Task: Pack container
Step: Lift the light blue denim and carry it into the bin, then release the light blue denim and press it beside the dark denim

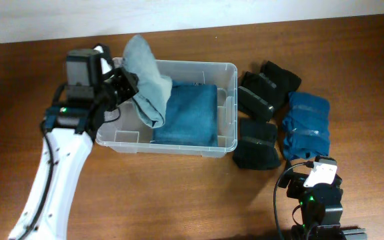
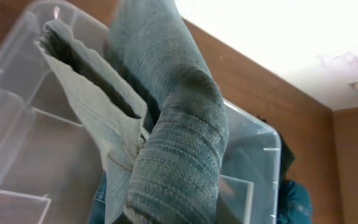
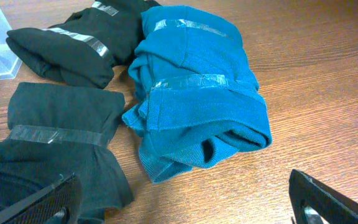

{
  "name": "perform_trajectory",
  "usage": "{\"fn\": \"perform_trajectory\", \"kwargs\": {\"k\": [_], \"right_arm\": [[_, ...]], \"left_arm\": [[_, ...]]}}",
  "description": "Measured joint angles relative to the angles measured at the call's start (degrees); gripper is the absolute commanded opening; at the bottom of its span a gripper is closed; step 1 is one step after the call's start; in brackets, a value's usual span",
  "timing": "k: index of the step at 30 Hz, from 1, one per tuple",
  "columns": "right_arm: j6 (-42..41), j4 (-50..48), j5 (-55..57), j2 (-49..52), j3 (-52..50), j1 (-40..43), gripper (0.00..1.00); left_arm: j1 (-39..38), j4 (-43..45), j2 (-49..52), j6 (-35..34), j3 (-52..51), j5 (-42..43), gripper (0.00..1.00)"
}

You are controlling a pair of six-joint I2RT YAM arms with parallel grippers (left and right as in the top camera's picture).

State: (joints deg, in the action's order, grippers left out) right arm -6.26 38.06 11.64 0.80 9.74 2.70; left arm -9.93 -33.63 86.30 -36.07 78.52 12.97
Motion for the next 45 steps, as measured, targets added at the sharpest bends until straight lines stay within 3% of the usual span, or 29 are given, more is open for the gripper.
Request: {"fn": "perform_trajectory", "kwargs": {"k": [10, 13, 16, 19, 28, 32, 35, 40, 45], "right_arm": [[0.0, 0.0, 0.0, 0.0, 0.0, 0.0, 0.98], [0.0, 0.0, 0.0, 0.0, 0.0, 0.0, 0.98], [0.0, 0.0, 0.0, 0.0, 0.0, 0.0, 0.98], [0.0, 0.0, 0.0, 0.0, 0.0, 0.0, 0.98], [0.0, 0.0, 0.0, 0.0, 0.0, 0.0, 0.98], [0.0, 0.0, 0.0, 0.0, 0.0, 0.0, 0.98], [0.0, 0.0, 0.0, 0.0, 0.0, 0.0, 0.98], [0.0, 0.0, 0.0, 0.0, 0.0, 0.0, 0.98], [0.0, 0.0, 0.0, 0.0, 0.0, 0.0, 0.98]], "left_arm": [[-0.4, -12.4, 1.5, 0.0, 0.0, -2.8, 0.01], [-0.4, -15.8, 1.5, 0.0, 0.1, -3.4, 0.13], [-0.4, -18.7, 1.3, -0.1, 0.1, -3.4, 0.50], [-0.5, -20.0, -0.2, -0.3, 0.1, -3.1, 0.58], [-0.6, -20.1, -16.0, -0.1, 3.1, -9.6, 0.58], [-0.6, -20.9, -18.8, 1.2, 4.3, -12.0, 0.50], [-1.4, -21.4, -15.9, 3.0, 4.3, -12.9, 0.36], [-5.1, -20.5, -2.7, 7.5, 3.8, -13.7, 0.12], [-7.2, -18.4, 10.4, 8.8, 3.3, -15.8, 0.13]]}}
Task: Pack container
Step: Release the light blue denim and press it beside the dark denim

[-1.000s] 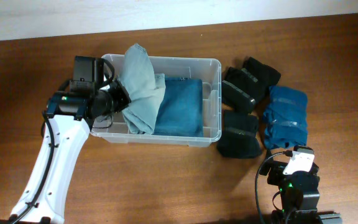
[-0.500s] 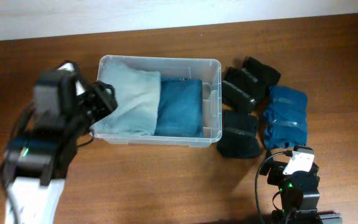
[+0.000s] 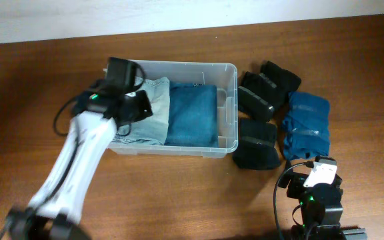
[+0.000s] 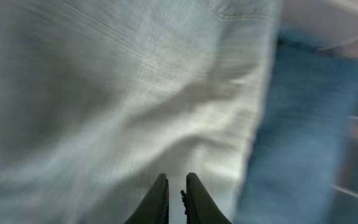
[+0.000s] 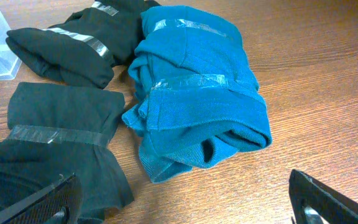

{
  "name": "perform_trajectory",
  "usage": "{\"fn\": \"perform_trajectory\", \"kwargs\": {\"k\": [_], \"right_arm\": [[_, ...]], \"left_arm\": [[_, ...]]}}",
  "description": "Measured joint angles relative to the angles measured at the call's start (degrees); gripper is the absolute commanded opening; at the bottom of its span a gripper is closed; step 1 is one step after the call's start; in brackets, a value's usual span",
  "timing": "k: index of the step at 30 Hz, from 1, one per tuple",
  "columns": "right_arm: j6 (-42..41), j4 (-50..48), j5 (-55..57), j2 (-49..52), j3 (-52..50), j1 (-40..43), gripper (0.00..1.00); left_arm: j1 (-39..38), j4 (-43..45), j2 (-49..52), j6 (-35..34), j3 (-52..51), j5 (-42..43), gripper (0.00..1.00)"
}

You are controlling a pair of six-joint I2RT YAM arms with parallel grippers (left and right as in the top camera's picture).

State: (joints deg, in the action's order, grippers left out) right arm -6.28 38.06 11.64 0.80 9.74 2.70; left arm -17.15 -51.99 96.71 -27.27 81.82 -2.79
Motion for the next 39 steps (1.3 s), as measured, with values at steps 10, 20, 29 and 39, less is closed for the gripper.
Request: {"fn": "perform_trajectory", "kwargs": {"k": [10, 20, 29, 39], "right_arm": [[0.0, 0.0, 0.0, 0.0, 0.0, 0.0, 0.99], [0.0, 0.0, 0.0, 0.0, 0.0, 0.0, 0.98], [0.0, 0.0, 0.0, 0.0, 0.0, 0.0, 0.98], [0.0, 0.0, 0.0, 0.0, 0.0, 0.0, 0.98]], "left_arm": [[0.0, 4.5, 15.0, -0.9, -0.1, -2.6, 0.26], [0.0, -7.4, 17.4, -0.6, 8.6, -2.3, 0.34], [-2.1, -14.3, 6.3, 7.2, 29.7, 0.9, 0.53], [-6.8, -17.5, 3.5, 11.7, 30.9, -3.6, 0.59]]}}
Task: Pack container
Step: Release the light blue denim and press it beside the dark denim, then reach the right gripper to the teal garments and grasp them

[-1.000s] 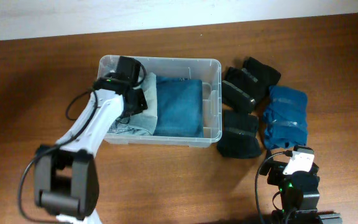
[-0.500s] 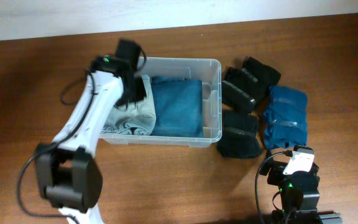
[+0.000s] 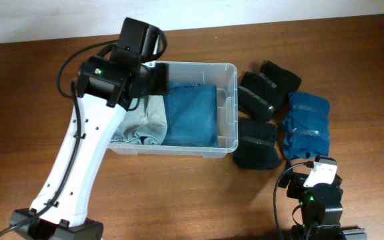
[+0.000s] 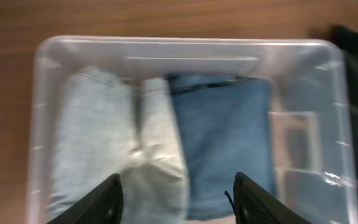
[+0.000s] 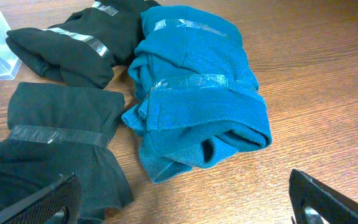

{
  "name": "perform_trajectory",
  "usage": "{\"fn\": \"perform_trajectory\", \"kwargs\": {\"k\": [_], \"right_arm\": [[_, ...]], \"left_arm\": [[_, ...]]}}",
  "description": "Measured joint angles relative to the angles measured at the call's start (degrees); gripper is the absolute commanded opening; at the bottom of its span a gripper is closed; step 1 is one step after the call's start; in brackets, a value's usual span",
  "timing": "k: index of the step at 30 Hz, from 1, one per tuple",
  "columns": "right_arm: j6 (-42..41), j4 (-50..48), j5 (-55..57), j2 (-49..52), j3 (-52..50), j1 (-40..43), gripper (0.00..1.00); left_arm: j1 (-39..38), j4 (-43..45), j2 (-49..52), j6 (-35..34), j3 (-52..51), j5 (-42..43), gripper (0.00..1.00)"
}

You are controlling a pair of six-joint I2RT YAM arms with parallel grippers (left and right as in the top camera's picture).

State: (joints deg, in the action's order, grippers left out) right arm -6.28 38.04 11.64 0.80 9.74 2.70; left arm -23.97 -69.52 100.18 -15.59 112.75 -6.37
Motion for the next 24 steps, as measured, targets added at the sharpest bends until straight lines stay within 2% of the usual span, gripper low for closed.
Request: {"fn": "perform_trajectory", "kwargs": {"k": [6, 7, 8, 9, 17, 21, 24], "right_arm": [[0.0, 0.0, 0.0, 0.0, 0.0, 0.0, 0.98], [0.0, 0.0, 0.0, 0.0, 0.0, 0.0, 0.98], [0.0, 0.0, 0.0, 0.0, 0.0, 0.0, 0.98], [0.0, 0.0, 0.0, 0.0, 0.0, 0.0, 0.98], [0.0, -0.9, -1.8, 0.0, 0.0, 0.0, 0.98], [-0.1, -1.9, -13.3, 0.0, 0.0, 0.1, 0.99], [-3.2, -5.6, -22.9, 0.0, -0.2, 0.1, 0.98]], "left_arm": [[5.2, -4.4, -1.7, -2.5, -0.2, -6.8, 0.66], [6.2, -5.1, -2.6, -2.7, -0.2, -7.6, 0.79], [7.2, -6.1, -3.8, -2.7, -0.2, -8.2, 0.97], [8.1, -7.1, -5.3, -3.0, -0.2, -8.9, 0.99], [10.8, -10.5, -17.2, -3.7, -0.2, -12.7, 0.99], [10.9, -10.8, -19.2, -3.7, -0.2, -13.2, 0.99], [10.9, -10.9, -19.1, -3.7, -0.2, -13.5, 1.00]]}}
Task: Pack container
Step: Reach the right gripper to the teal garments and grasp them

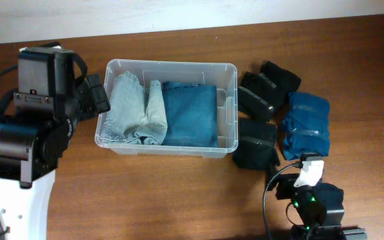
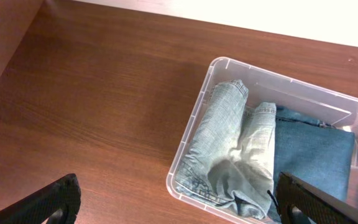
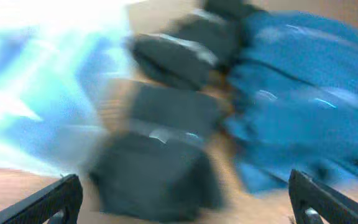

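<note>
A clear plastic container (image 1: 229,72) stands mid-table. In its left half lies a folded pair of light denim jeans (image 1: 133,110), also in the left wrist view (image 2: 232,149), beside darker blue jeans (image 1: 191,113). My left gripper (image 2: 176,210) is open and empty, high above the table and left of the container's near corner. Black rolled garments (image 1: 259,97) and a teal bundle (image 1: 307,123) lie right of the container. My right gripper (image 3: 179,202) is open and empty; its blurred view faces a black bundle (image 3: 160,165).
The left arm's body (image 1: 35,127) covers the table left of the container. The right arm (image 1: 310,197) sits at the front right, just below the lowest black bundle (image 1: 255,150). Bare wooden table (image 2: 86,93) extends to the left.
My left gripper, open over the container before, now stands higher and off to its left, jaws wider. The right wrist view has swung left and is blurred; the right arm has shifted.
First my left gripper held the light jeans hanging over the container's left end. Then the jeans lay inside with the nearly shut fingers against them. Then the gripper was open above the container, and now it is back to the left. The right arm stayed still until now.
</note>
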{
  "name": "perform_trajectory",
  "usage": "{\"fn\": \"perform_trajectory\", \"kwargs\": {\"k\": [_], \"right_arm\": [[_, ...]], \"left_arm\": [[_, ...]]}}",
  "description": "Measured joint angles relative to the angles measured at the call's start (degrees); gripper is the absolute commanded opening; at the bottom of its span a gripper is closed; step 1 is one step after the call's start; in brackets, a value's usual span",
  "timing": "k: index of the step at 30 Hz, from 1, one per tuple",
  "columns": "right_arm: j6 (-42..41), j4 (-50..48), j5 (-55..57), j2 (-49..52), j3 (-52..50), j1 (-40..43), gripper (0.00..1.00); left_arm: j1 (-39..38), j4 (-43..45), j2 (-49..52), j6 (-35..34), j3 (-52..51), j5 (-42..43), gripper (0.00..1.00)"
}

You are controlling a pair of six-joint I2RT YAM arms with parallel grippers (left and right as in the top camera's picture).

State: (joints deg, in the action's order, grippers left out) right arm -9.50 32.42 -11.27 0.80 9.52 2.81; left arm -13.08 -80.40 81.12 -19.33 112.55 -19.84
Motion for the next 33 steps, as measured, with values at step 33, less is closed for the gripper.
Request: {"fn": "perform_trajectory", "kwargs": {"k": [33], "right_arm": [[0.7, 19.5, -13.5, 83.0, 60.4, 25.0, 0.98]], "left_arm": [[0.0, -0.4, 0.1, 0.0, 0.0, -0.2, 0.99]]}}
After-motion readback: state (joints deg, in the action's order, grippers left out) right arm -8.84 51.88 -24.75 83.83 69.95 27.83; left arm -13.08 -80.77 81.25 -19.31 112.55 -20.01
